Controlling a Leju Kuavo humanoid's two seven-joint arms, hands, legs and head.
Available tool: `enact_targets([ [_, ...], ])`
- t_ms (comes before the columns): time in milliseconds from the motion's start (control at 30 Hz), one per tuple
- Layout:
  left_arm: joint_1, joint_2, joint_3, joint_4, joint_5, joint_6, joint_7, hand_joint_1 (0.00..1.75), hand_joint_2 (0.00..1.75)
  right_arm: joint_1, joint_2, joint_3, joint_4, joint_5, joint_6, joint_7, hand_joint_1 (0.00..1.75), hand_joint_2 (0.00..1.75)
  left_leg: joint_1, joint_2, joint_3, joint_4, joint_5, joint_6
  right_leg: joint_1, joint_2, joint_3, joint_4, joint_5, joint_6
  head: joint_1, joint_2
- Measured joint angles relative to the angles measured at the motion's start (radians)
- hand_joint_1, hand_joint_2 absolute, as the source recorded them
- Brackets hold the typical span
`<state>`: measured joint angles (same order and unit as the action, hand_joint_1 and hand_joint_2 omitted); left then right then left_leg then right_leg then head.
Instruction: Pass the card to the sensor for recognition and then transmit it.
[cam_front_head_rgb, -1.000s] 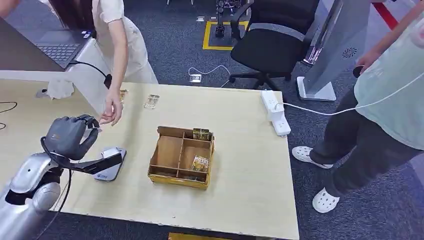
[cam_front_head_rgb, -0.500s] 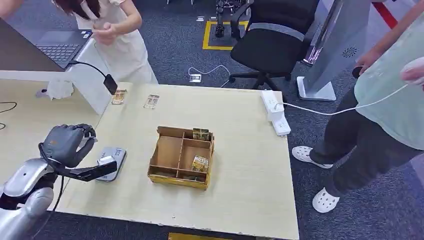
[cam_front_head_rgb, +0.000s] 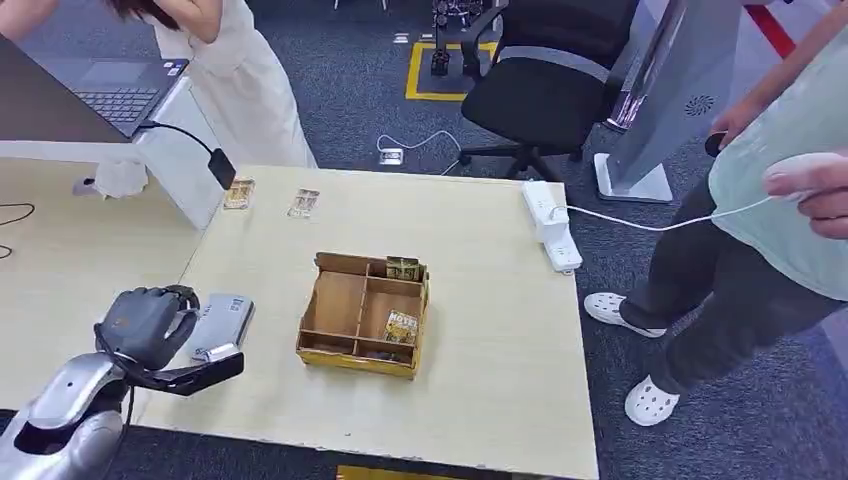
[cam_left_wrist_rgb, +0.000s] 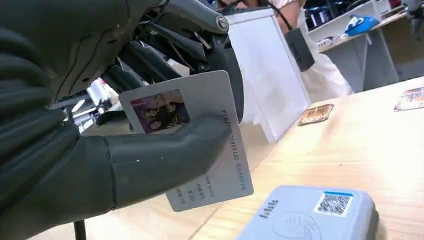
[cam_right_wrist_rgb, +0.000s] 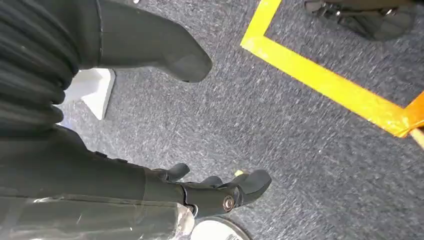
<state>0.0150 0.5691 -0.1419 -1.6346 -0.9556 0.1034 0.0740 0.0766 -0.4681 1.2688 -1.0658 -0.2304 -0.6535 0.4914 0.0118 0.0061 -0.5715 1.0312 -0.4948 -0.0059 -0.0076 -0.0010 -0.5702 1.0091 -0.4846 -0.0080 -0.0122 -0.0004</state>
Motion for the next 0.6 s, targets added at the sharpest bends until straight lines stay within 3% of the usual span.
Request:
enact_targets([
  [367, 0.029, -0.107, 0.000, 0.018, 0.004, 0.051, 0.004, 1.75, 1.75, 0.005, 0.002, -0.004, -0.018, 0.031, -0.002, 0.029, 0.00, 1.75, 0.000, 0.000, 0.000, 0.000, 0.000, 0.000, 0.000, 0.000, 0.000, 0.000, 0.000, 0.000, 0.000, 0.000],
  [600, 0.028, -0.140, 0.000, 0.029, -0.007, 0.079, 0.005, 1.75, 1.75, 0.008, 0.002, -0.005, -0.020, 0.035, -0.002, 0.037, 0.00, 1.75, 0.000, 0.000, 0.000, 0.000, 0.000, 0.000, 0.000, 0.000, 0.000, 0.000, 0.000, 0.000, 0.000, 0.000],
])
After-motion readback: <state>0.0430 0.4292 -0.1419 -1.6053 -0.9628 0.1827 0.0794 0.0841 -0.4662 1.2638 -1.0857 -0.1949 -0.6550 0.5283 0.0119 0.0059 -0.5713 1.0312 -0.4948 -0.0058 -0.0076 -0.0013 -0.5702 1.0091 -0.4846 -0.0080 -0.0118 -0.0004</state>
